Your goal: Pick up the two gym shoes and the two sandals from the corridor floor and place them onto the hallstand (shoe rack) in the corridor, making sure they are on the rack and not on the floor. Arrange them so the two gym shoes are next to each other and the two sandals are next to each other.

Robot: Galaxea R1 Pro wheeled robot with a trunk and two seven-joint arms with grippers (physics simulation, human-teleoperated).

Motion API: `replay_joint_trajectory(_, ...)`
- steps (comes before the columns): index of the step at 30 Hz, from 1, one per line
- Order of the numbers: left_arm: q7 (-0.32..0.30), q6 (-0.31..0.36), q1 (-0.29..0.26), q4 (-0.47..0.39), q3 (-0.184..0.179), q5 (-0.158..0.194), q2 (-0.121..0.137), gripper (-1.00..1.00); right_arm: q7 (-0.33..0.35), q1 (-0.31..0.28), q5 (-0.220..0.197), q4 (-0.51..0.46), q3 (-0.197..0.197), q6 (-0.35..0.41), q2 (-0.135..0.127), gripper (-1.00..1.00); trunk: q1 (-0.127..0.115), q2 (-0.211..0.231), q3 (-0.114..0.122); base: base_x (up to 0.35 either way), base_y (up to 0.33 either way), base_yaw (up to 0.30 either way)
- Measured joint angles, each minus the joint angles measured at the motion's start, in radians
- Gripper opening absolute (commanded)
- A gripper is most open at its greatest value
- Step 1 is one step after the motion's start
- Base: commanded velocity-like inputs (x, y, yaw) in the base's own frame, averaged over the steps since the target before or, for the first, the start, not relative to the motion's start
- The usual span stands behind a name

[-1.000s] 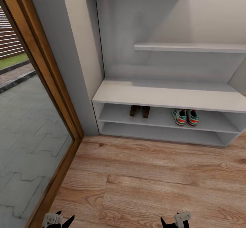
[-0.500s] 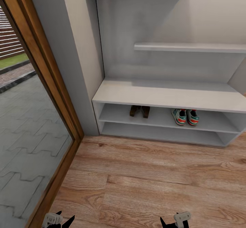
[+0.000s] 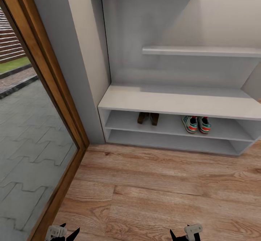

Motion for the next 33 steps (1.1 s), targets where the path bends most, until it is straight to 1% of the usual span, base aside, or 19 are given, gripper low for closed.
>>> replay_joint_trajectory(12,0.002,0.003,0.000,0.000,0.003,0.007,-0.001,1.00,0.000,0.000,0.000,0.000,0.000,0.000,0.000,1.00,-0.046,0.084,0.038,0.000,0.000,0.000)
replay_joint_trajectory(33,0.001,0.003,0.000,0.000,0.003,0.010,-0.006,1.00,0.000,0.000,0.000,0.000,0.000,0.000,0.000,1.00,-0.046,0.084,0.038,0.000,0.000,0.000)
